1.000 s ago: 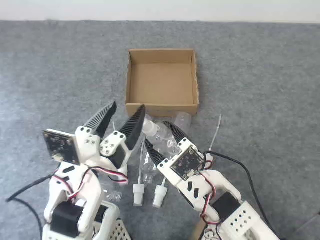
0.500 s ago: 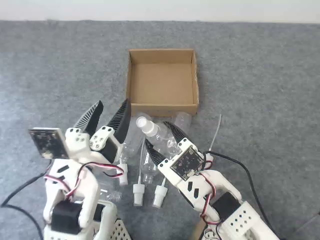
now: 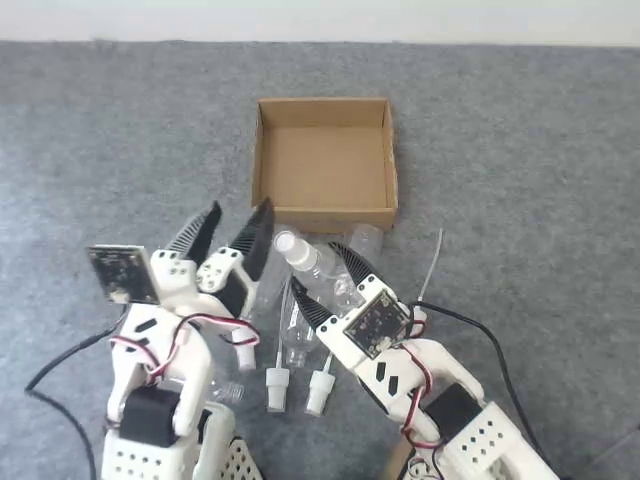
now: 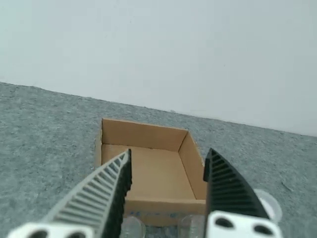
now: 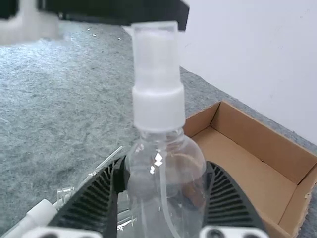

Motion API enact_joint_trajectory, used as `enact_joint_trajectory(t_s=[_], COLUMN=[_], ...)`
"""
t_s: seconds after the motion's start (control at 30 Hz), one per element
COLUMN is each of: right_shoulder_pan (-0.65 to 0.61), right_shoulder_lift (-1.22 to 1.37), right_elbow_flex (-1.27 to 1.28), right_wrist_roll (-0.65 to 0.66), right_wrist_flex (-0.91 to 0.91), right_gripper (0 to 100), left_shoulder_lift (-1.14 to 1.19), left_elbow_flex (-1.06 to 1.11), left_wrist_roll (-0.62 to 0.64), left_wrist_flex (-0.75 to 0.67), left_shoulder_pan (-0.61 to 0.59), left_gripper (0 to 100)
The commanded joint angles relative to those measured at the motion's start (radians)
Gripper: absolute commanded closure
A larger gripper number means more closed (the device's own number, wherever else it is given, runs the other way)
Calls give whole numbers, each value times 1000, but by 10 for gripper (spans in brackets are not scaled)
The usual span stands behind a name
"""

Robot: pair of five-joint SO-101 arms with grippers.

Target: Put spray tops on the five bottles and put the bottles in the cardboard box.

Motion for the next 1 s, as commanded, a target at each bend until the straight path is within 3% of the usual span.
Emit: enact_joint_trajectory(t_s=[0.0,0.33,0.5,0.97], right_shoulder_pan=[36,59,59,59], right_shoulder_lift=[-25,-91,-159,-188], right_elbow_flex=[-83,-84,-48,-9], right_wrist_roll=[-20,-21,-21,-21], right_wrist_flex=[-22,-13,-13,-12], right_gripper=[902,902,902,902], left_shoulder_lift=[-11,-11,-6,-11], left_elbow_flex=[2,13,27,45], left_wrist_roll=[8,8,0,-130], left_wrist_flex=[-32,-34,-32,-26], left_shoulder_pan=[57,69,153,258], left_gripper=[779,779,779,779])
